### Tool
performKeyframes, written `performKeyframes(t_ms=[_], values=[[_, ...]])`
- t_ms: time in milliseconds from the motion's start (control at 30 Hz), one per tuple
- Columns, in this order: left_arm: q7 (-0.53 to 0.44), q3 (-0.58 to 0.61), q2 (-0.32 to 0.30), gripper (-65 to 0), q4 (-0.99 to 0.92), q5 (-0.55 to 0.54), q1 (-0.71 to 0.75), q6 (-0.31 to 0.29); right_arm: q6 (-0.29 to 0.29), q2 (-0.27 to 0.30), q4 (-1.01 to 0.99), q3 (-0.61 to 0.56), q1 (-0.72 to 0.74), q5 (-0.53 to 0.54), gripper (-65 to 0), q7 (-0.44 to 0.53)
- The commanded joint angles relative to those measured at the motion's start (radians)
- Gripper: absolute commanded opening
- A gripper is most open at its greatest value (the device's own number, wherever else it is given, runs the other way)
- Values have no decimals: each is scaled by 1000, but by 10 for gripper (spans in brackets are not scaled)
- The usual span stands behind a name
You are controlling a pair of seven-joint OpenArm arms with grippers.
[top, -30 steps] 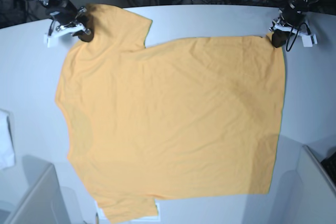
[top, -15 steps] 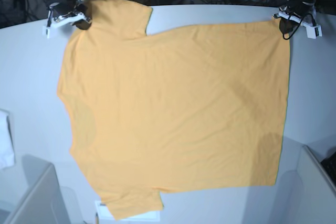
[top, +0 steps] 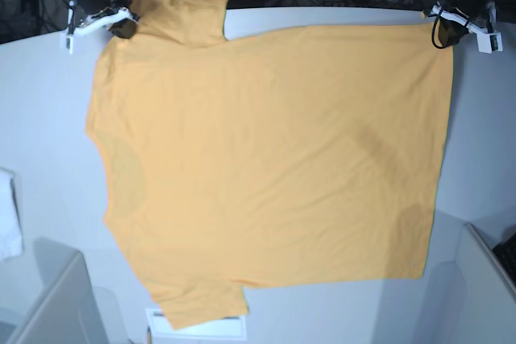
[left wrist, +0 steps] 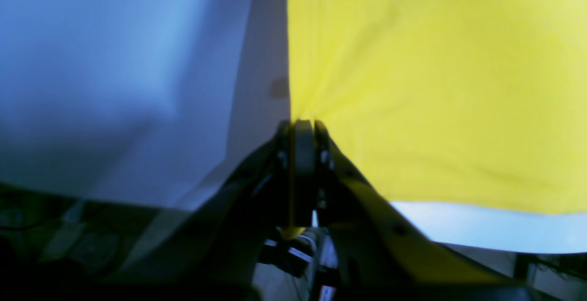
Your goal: Fold the T-shirt properly
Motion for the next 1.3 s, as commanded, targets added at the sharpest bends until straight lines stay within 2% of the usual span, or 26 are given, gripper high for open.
performKeyframes(t_ms=[0, 133, 267, 367, 467, 567, 733, 867, 967, 1033, 1200, 1267], values=[[-14, -9, -11, -650, 20, -17, 4, -7, 6, 8, 20, 0, 7, 15, -650, 13], [-14, -3, -11, -650, 35, -17, -19, 0, 6, 8, 23, 6, 63, 15, -650, -37], [-12, -1, -11, -650, 67, -18, -42, 68, 6, 8, 42, 1, 112, 15, -650, -71], [-9, 0, -11, -650, 71, -17, -75, 77, 6, 8, 48, 0, 145, 15, -650, -94], [87, -1, -24, -650, 74, -17, -122, 77, 6, 8, 48, 7, 193, 15, -650, -143], [150, -7, -24, -650, 74, -17, -174, 79, 6, 8, 49, 1, 225, 16, -650, -141], [153, -7, -24, -650, 74, -17, -228, 82, 6, 8, 49, 0, 282, 16, -650, -148], [153, -3, -25, -650, 74, -17, -260, 143, 6, 8, 48, 0, 320, 16, -650, -148], [153, -1, -25, -650, 71, -17, -289, 149, 2, 8, 45, -2, 362, 16, -650, -149], [153, -1, -25, -650, 69, -17, -306, 157, 1, 8, 40, -2, 400, 13, -650, -183], [153, 0, -25, -650, 66, -17, -345, 221, -1, 8, 14, 1, 501, 10, -650, -267], [153, 0, -27, -650, 66, -17, -360, 232, -28, 8, -29, 0, 528, 10, -650, -269]])
